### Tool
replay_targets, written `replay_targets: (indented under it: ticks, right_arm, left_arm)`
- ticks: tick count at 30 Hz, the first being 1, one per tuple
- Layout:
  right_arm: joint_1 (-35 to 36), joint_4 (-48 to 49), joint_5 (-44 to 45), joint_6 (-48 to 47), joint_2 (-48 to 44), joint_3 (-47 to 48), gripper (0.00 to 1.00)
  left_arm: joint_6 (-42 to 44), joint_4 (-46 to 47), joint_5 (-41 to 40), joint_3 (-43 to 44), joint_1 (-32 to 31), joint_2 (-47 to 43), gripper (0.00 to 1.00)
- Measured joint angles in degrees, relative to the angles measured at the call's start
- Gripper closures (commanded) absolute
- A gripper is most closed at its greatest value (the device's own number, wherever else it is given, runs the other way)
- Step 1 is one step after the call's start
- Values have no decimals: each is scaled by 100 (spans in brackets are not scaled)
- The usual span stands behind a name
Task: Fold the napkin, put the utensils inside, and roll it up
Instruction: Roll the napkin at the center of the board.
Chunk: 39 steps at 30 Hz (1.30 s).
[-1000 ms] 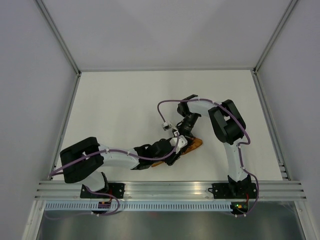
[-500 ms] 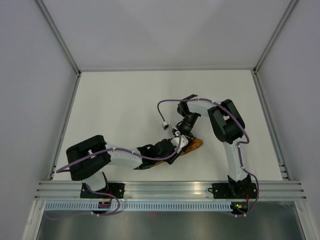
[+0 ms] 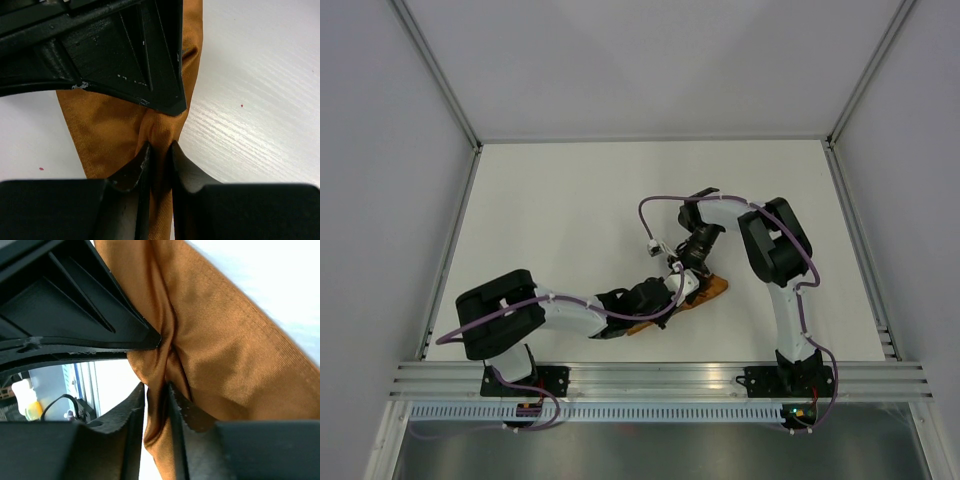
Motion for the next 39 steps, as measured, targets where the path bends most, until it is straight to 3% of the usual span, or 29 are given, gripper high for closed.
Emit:
replay_targets:
  ticks: [5, 12, 23, 33, 39]
  right_arm:
    - [-85, 396, 79, 186, -387, -289, 61]
    - [-330, 1709, 280, 802, -1316, -745, 58]
    - [-1447, 3768, 485, 2184, -2590, -1436, 56]
    - [-1580, 4378, 673, 1897, -4500, -2909, 50]
    - [-1073, 4666, 839, 1228, -5506, -4074, 45]
  left_arm:
    - [-68, 136, 221, 61, 74, 116, 98]
    - [-348, 380, 861, 70, 398, 234, 98]
    - [-903, 474, 1943, 131, 938, 391, 98]
    - [-1523, 323, 3451, 485, 1722, 846, 98]
    - [-1803, 76, 4262, 813, 2074, 1189, 98]
